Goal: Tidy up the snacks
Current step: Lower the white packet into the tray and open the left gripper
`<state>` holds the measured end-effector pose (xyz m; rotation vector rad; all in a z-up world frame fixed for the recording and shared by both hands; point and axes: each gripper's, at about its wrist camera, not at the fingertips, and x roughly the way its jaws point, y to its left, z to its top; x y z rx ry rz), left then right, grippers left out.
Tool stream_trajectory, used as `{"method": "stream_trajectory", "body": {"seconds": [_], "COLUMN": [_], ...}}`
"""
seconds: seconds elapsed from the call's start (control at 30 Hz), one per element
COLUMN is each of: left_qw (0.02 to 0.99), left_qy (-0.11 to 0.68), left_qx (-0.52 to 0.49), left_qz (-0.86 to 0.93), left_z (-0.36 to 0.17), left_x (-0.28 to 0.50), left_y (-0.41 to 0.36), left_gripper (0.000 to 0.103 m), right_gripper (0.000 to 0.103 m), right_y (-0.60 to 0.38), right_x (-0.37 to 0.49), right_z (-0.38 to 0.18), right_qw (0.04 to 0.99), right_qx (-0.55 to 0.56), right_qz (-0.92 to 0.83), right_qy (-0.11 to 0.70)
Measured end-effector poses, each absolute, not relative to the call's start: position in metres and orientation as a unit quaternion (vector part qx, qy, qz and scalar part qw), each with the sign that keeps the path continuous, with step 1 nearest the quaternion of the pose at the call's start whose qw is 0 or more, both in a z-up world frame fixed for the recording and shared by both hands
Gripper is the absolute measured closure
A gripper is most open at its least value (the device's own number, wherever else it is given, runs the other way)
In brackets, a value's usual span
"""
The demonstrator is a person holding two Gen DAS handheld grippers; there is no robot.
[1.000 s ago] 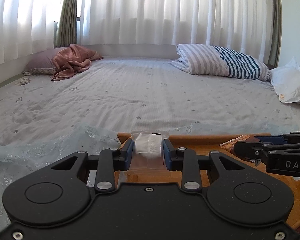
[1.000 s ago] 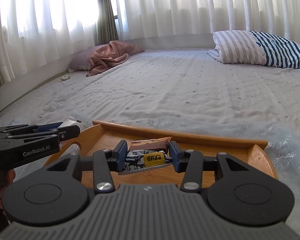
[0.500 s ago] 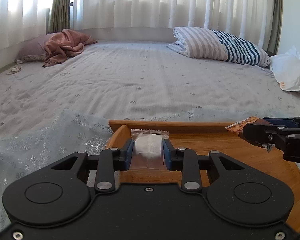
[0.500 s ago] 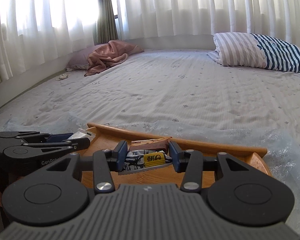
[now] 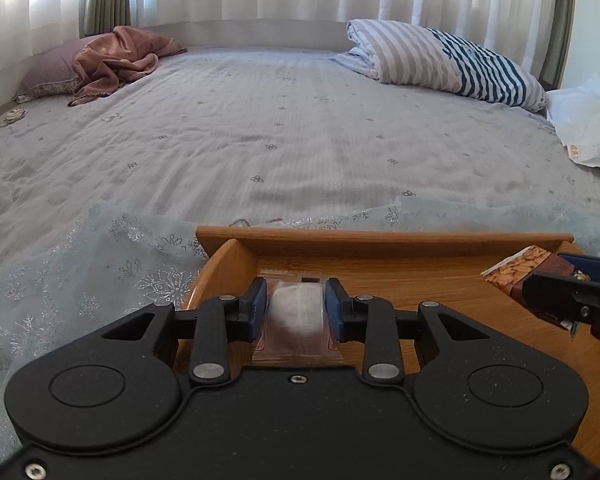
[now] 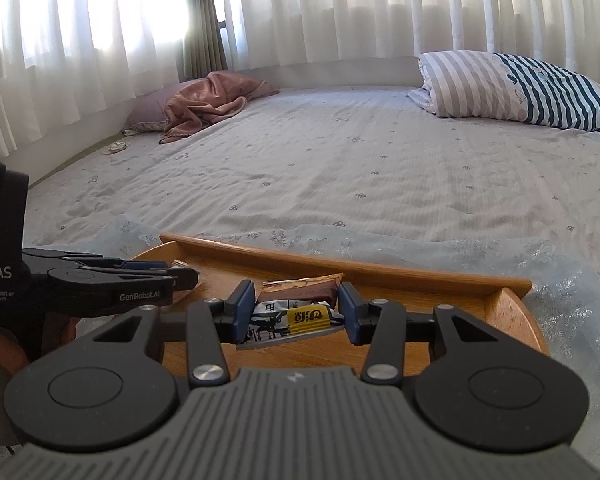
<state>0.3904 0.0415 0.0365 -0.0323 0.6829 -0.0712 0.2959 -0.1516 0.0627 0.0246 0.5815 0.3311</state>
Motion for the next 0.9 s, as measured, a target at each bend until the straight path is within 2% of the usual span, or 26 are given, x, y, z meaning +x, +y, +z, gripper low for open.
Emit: {"method": "stream_trajectory", "body": {"seconds": [0.13, 0.47, 0.6, 0.7, 0.83, 0.9], "left_qw": [0.942, 0.935, 0.937, 0.938, 0.941, 0.943], "left_qy": [0.336, 0.355, 0.348, 0.348, 0.338, 0.332], "left_qx": [0.026, -0.009, -0.019, -0.005, -0.013, -0.012], "left_qz": [-0.001, 0.004, -0.009, -0.011, -0.012, -0.008], "left_z": [0.039, 0.043, 0.044, 0.046, 0.054, 0.060], "left_x": [0.398, 0.414, 0.412, 0.411, 0.405, 0.402], "left_y": [0.033, 0.037, 0.038, 0.033, 0.033, 0.035], "left_gripper": [0.072, 0.069, 0.052, 0.044, 0.021, 0.019], "right_gripper": [0.054, 0.053, 0.053, 0.053, 0.053, 0.053], "right_y": [-0.150, -0.151, -0.154, -0.155, -0.156, -0.158], "right_x": [0.295, 0.286, 0.284, 0.282, 0.279, 0.278], "right_z": [0.063, 0.072, 0.076, 0.078, 0.081, 0.082], "right_qw": [0.943, 0.945, 0.947, 0.947, 0.947, 0.948], "right_qx": [0.007, 0.008, 0.008, 0.012, 0.016, 0.017], "right_qz": [0.163, 0.161, 0.157, 0.156, 0.156, 0.156], "right_qy": [0.288, 0.283, 0.281, 0.280, 0.279, 0.277]}}
